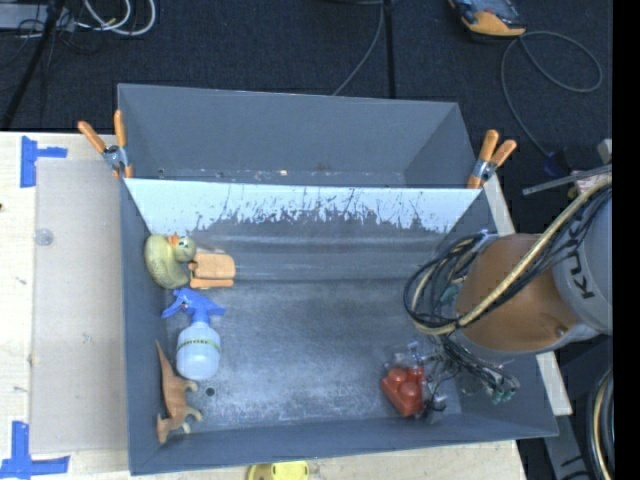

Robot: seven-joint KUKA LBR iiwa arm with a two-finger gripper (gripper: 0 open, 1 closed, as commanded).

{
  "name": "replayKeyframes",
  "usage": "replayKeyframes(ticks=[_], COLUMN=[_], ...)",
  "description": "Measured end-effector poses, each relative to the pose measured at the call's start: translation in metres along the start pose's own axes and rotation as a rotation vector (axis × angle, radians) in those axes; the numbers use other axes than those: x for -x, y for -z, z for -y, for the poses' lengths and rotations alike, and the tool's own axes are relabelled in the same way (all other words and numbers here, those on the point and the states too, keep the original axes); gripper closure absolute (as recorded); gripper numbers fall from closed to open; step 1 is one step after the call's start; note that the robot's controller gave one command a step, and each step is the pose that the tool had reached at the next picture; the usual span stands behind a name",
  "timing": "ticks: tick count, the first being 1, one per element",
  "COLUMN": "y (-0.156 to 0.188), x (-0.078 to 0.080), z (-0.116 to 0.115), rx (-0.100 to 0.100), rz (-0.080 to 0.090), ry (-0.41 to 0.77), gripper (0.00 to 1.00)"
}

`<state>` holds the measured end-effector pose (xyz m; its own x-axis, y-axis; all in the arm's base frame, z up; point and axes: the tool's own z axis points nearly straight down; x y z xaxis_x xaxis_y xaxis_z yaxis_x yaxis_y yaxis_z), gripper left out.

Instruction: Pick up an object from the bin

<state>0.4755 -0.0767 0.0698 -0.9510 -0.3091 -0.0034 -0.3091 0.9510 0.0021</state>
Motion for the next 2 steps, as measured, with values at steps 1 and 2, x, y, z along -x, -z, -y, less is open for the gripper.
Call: replayKeyframes(ticks=[1,2], y=[0.0,0.0032], x=[0.0,-0.0004], z=[0.0001,-0.0005], rx=[0.0,0.001], rz=[0.0,-0.002], ry=[0.002,0.003], gripper=[1.0,1.0])
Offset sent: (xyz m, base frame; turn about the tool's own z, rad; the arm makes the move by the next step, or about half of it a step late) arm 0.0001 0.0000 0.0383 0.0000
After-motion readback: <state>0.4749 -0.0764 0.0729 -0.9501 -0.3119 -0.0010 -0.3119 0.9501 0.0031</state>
